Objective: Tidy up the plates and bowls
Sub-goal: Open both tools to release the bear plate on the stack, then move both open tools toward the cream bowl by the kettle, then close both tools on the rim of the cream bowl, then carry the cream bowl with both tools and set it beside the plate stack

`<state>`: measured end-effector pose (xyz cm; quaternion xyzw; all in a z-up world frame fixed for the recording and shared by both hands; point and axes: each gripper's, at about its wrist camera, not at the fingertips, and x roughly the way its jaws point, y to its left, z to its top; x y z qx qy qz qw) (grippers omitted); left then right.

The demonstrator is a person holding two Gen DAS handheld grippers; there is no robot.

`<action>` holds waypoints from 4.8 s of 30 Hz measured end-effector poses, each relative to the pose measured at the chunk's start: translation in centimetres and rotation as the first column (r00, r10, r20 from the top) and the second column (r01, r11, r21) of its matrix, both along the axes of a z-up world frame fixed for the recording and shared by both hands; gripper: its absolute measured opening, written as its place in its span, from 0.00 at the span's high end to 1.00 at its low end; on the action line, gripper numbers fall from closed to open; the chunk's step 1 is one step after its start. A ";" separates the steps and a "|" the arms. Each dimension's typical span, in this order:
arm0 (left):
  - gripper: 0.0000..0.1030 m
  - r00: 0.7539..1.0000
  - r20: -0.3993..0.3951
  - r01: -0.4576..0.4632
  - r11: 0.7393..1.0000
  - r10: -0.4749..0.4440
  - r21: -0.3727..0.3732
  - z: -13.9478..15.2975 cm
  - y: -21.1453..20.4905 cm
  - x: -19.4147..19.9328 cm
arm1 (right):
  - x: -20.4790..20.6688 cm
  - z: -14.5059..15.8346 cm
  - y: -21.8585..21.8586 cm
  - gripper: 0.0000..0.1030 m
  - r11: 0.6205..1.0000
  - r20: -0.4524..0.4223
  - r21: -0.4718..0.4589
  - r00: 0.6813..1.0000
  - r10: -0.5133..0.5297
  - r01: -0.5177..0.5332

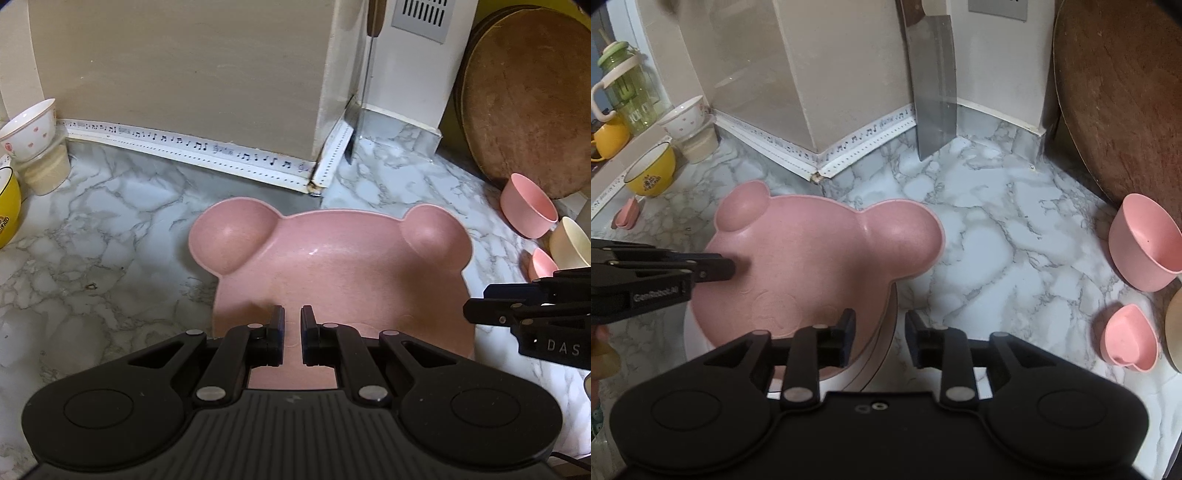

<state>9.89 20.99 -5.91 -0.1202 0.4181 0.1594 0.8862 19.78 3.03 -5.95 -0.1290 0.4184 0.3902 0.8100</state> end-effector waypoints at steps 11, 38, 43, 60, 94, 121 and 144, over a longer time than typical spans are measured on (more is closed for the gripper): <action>0.92 0.997 0.065 0.032 0.999 -0.032 -0.006 1.7 -2.4 -0.6 | -1.2 2.2 -1.9 0.50 0.998 0.015 0.060 1.000 0.014 -0.015; 0.27 0.953 0.210 0.211 0.976 -0.219 0.058 5.2 -14.6 3.4 | -0.1 6.6 -17.3 0.00 0.954 0.170 0.230 0.958 -0.233 0.191; 0.25 0.946 0.213 0.242 0.969 -0.245 0.042 5.1 -16.9 5.4 | 0.9 6.4 -20.6 0.00 0.954 0.207 0.193 0.941 -0.268 0.230; 0.25 0.951 0.142 0.280 0.960 -0.274 -0.022 4.2 -25.4 15.5 | 10.9 5.2 -28.3 0.01 0.860 0.070 0.075 0.858 -0.509 0.505; 0.71 0.965 -0.010 0.249 0.933 -0.261 -0.259 -1.9 -29.5 27.9 | 18.4 -1.4 -29.5 0.62 0.767 -0.206 -0.020 0.748 -0.631 0.642; 0.93 0.951 -0.008 0.300 0.930 -0.308 -0.213 0.1 -29.8 24.3 | 15.0 0.6 -29.4 0.86 0.796 -0.161 -0.016 0.784 -0.599 0.605; 0.93 0.972 -0.012 0.227 0.956 -0.233 -0.187 2.8 -24.6 11.0 | 4.8 2.3 -23.9 0.85 0.911 -0.221 -0.026 0.886 -0.407 0.412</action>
